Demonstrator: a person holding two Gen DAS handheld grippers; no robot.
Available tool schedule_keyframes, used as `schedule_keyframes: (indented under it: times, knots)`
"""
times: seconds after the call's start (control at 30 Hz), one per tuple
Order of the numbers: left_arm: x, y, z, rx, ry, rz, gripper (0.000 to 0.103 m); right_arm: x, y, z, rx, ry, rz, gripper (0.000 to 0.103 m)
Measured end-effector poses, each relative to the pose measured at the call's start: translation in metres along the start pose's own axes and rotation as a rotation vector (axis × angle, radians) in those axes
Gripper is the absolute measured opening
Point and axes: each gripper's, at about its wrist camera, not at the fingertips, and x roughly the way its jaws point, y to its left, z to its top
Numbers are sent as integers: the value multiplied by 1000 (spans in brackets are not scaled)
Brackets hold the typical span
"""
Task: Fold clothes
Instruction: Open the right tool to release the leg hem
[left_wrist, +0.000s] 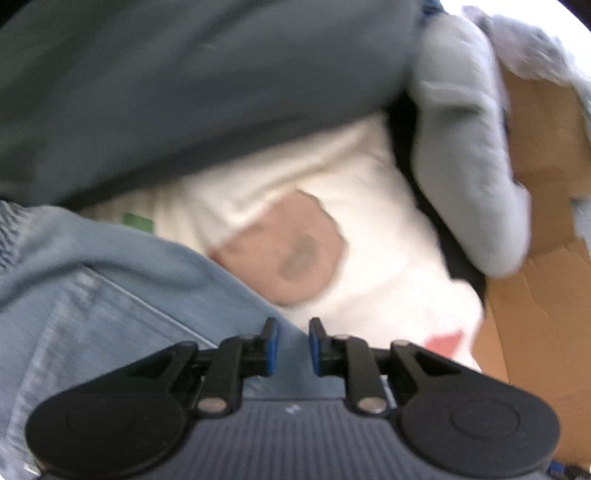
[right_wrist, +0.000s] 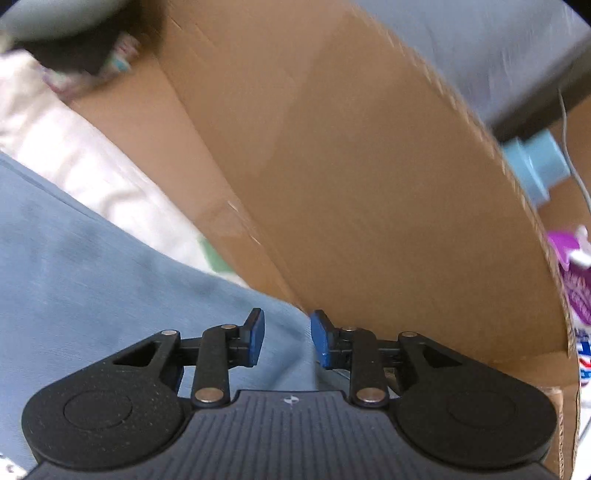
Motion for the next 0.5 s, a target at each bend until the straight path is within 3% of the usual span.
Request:
schedule_keyframes:
  times: [0.13,0.3,0.5]
  knots:
    - [-1,-17,-3,145,10,-24,20,-17,24,3,-41,-74,105,35]
    - [-4,-45,-4,367,1,-24,31,-25,59,18,-87,-144,220,35]
    - [11,-82,-6,709,-39,51,30,-22,97,53,-170,-186,345,34]
